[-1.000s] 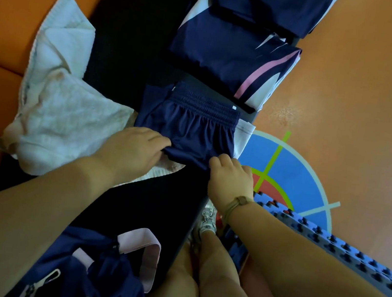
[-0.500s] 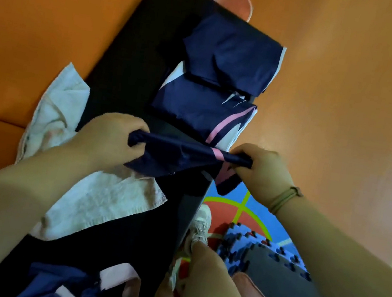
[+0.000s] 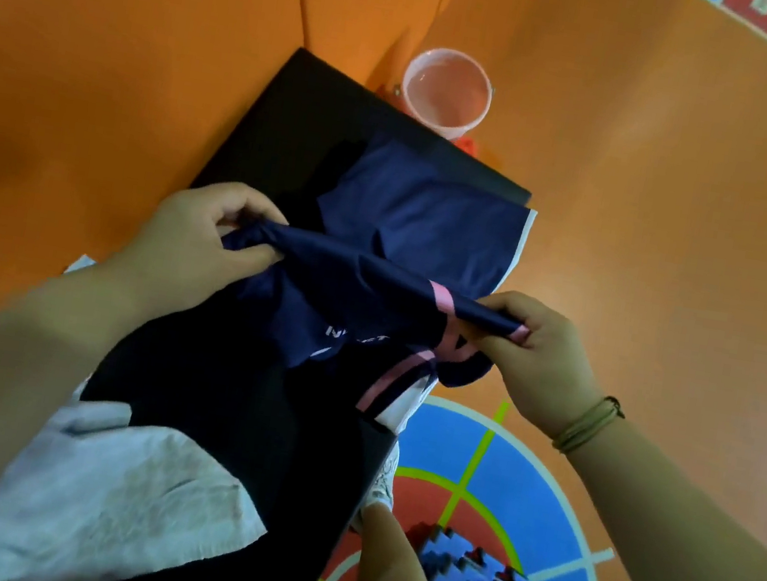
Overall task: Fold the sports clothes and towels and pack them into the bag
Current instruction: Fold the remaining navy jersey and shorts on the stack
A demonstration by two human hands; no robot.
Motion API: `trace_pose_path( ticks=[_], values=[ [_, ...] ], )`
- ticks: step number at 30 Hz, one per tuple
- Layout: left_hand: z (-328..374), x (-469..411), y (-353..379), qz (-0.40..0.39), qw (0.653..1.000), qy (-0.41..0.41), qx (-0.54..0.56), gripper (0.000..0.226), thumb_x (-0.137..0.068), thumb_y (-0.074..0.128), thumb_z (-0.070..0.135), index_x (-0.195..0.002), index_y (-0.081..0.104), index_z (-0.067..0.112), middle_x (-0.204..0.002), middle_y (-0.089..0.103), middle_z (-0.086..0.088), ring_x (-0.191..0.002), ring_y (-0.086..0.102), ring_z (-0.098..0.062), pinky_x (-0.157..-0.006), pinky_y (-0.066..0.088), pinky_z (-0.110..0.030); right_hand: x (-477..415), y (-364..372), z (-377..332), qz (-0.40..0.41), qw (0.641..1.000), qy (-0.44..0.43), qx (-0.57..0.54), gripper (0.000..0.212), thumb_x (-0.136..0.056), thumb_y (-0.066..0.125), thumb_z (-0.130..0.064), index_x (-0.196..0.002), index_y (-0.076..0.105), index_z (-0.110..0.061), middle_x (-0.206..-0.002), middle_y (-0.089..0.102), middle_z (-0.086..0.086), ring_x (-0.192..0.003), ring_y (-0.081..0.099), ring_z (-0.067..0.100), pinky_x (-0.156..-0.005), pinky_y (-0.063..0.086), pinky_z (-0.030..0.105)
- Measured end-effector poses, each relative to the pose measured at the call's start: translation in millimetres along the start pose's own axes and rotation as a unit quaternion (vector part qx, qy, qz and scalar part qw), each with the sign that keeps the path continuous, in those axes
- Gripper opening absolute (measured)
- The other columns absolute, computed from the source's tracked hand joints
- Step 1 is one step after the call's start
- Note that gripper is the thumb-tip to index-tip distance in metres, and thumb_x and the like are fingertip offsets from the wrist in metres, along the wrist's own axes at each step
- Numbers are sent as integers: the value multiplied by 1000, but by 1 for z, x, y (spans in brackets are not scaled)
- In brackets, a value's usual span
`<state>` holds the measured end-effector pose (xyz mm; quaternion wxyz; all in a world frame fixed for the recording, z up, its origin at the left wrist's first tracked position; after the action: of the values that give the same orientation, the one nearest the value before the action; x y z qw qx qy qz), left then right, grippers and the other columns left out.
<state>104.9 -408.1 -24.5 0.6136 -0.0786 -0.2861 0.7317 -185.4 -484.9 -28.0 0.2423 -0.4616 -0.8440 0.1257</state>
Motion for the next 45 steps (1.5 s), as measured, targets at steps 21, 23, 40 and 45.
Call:
trace_pose_path(
  ticks=[21, 23, 40, 45],
  values=[
    [-33, -201, 93, 41, 988, -138, -55, 57, -75, 78, 19, -123, 48, 23, -109, 59, 2, -99, 57, -14, -82, 42, -26, -192, -34, 103, 129, 968, 217, -7, 20, -88, 62, -20, -94, 61, -1, -77, 62, 6, -72, 54, 23, -68, 47, 35],
    [-29, -202, 93, 71, 991, -107, -48, 56, -75, 77, 17, -121, 47, 25, -109, 59, 3, -97, 57, -12, -81, 42, -23, -191, -34, 108, 150, 965, 214, 13, 17, -89, 61, -23, -89, 59, -6, -72, 58, 2, -70, 52, 23, -64, 41, 30],
    [-19, -139, 53, 25, 971, -75, -228, 30, -86, 67, 26, -114, 60, 16, -115, 54, -4, -101, 54, -18, -84, 42, -28, -164, -60, 70, 75, 934, 155, 312, 44, -89, 56, -30, -128, 47, -12, -127, 51, 11, -109, 51, 34, -86, 47, 41],
    [-20, -73, 47, 3, 972, -132, -194, 25, -85, 66, 27, -109, 61, 20, -111, 54, 1, -100, 56, -17, -86, 47, -33, -121, -43, 46, -2, 918, 125, 377, 39, -89, 57, -35, -119, 53, -11, -118, 55, 12, -103, 54, 34, -83, 48, 42]
  ],
)
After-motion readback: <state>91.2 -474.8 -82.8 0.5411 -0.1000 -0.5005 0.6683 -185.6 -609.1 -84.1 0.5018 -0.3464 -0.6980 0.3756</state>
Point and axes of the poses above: each hand's wrist, its own x-axis away from the middle knuckle, its own y-axis out of the palm, z = x × y, the point moved 1 cm from there along -x, towards the middle knuckle
